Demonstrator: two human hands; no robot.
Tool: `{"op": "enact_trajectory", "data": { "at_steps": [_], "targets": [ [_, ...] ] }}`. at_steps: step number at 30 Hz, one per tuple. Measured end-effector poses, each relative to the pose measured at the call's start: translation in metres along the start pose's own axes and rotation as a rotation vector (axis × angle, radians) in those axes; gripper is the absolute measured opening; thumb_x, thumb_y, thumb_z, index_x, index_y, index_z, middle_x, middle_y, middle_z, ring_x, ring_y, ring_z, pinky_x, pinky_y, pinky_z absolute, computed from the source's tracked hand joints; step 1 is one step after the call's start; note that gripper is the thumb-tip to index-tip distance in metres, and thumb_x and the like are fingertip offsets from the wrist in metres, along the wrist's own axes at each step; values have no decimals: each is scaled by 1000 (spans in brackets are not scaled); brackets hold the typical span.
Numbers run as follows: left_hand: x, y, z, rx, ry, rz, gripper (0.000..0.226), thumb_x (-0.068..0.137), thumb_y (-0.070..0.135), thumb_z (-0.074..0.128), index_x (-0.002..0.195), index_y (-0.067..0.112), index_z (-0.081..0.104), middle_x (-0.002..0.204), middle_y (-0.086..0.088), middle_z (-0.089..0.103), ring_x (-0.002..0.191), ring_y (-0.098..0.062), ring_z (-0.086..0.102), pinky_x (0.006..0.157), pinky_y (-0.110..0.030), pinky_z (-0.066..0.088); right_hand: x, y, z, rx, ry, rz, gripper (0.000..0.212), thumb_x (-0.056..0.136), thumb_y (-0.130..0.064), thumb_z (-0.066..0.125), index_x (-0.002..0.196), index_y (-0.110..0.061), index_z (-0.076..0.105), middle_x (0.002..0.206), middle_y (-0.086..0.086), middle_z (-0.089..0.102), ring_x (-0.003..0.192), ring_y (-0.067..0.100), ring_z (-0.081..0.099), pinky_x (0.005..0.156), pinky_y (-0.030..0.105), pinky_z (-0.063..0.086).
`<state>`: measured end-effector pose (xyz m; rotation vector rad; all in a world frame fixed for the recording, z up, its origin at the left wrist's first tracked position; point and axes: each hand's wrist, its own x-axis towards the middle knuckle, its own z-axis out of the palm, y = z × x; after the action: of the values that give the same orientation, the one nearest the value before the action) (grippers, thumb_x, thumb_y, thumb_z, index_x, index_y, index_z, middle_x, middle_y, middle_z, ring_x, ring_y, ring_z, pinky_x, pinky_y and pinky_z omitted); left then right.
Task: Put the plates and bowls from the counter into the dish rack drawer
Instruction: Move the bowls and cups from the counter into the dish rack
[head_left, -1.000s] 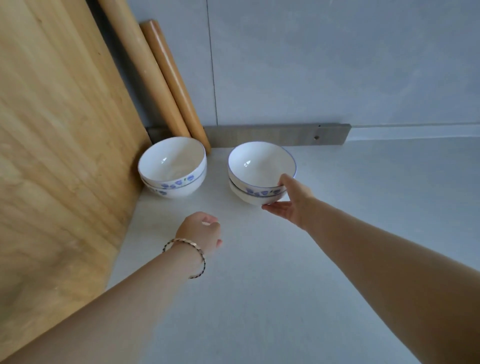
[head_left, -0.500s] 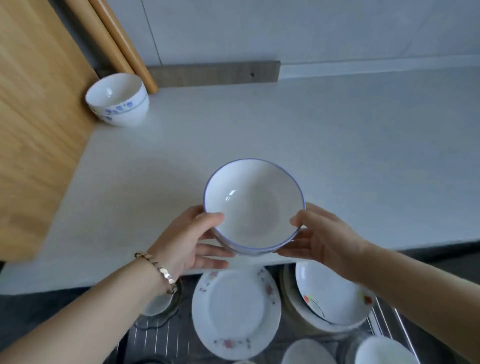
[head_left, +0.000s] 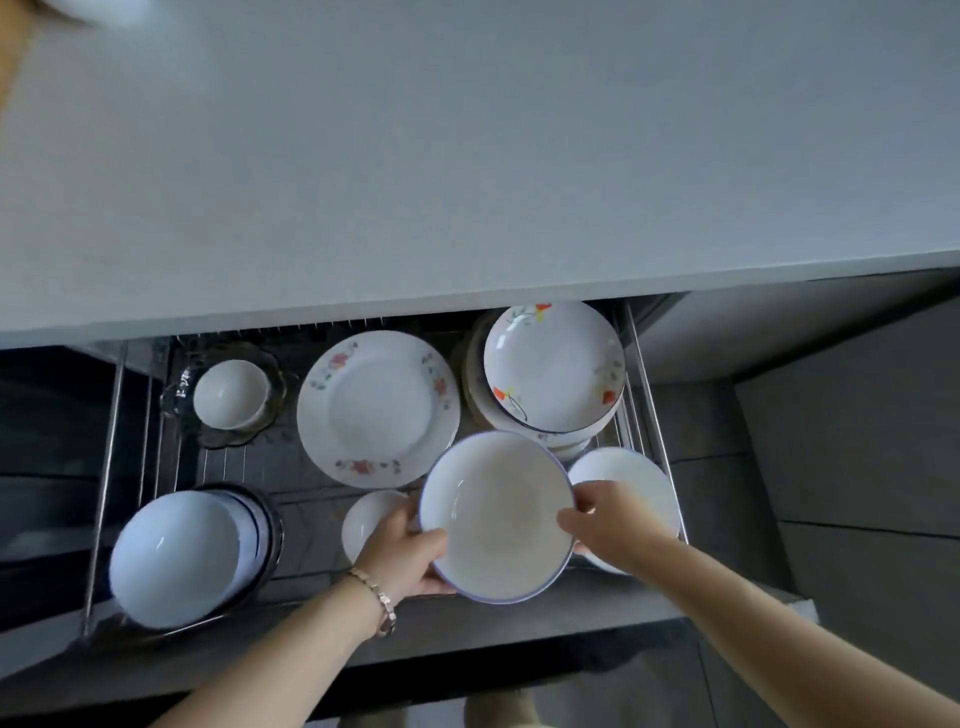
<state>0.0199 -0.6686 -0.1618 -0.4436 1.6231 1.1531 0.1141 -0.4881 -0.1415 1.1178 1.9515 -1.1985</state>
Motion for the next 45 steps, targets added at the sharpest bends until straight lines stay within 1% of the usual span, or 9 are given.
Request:
{"op": "enact_trajectory", "data": {
  "at_steps": [3,5,10,19,26,32,38,42,45],
  "targets": [
    [25,-23,7,60,49,-82,30,84,-8,41,106,11,47,103,-14,55,76,-28,60,62,-45,53,19,9,18,-100,-14,57,11,81,-12,52,85,-9,62,77,7,59,71,21,50,63,23,37],
    [41,-34,13,91,93,-97,28,84,-8,40,102,12,47,101,-15,56,84,-33,59,62,-46,53,31,11,28,-165,2,103,28,83,-9,51,108,-4,60,98,13,63,87,26,57,69,25,40],
    [73,-44,17,248,151,-88,27,81,-4,42,101,12,51,92,-13,56,84,-30,57,57,-34,52,47,9,44,-320,70,164,32,87,-4,45,118,0,53,120,16,60,111,30,59,86,30,48],
    [101,-52,19,303,134,-134,41,83,-5,42,118,14,49,99,-10,53,99,-36,58,78,-50,56,57,14,45,-593,78,95,33,88,-6,43,121,-7,47,121,11,60,112,29,58,86,33,48],
    [101,-57,22,488,148,-69,69,81,-3,42,141,30,27,123,-8,51,101,-29,51,82,-40,55,85,-5,47,-767,102,-391,43,87,-4,53,129,-7,43,128,11,52,120,28,48,99,35,42],
    [102,-58,18,405,133,-61,75,79,-9,37,137,39,32,110,1,48,99,-23,47,89,-45,53,105,-16,47,-746,33,-290,31,91,-3,47,121,-9,50,119,12,60,110,31,60,91,38,50],
    [102,-44,12,435,-21,-153,78,83,-4,46,142,38,20,132,-9,43,122,-34,44,83,-50,55,108,-16,43,-752,-10,-213,32,93,-6,44,123,-15,49,123,10,59,114,29,57,94,36,47],
    [87,-26,4,825,-2,-83,67,91,28,48,147,29,11,143,-9,42,123,-30,49,100,-42,45,92,-25,39,-599,12,-141,36,93,-8,41,127,-15,46,120,10,59,110,28,58,91,37,50],
    [63,7,-15,783,58,71,47,94,29,44,139,16,38,140,-8,49,123,-23,52,102,-31,41,76,-52,30,-583,-17,-195,38,94,-13,40,132,-18,45,123,10,57,110,27,58,88,34,49]
  ]
}}
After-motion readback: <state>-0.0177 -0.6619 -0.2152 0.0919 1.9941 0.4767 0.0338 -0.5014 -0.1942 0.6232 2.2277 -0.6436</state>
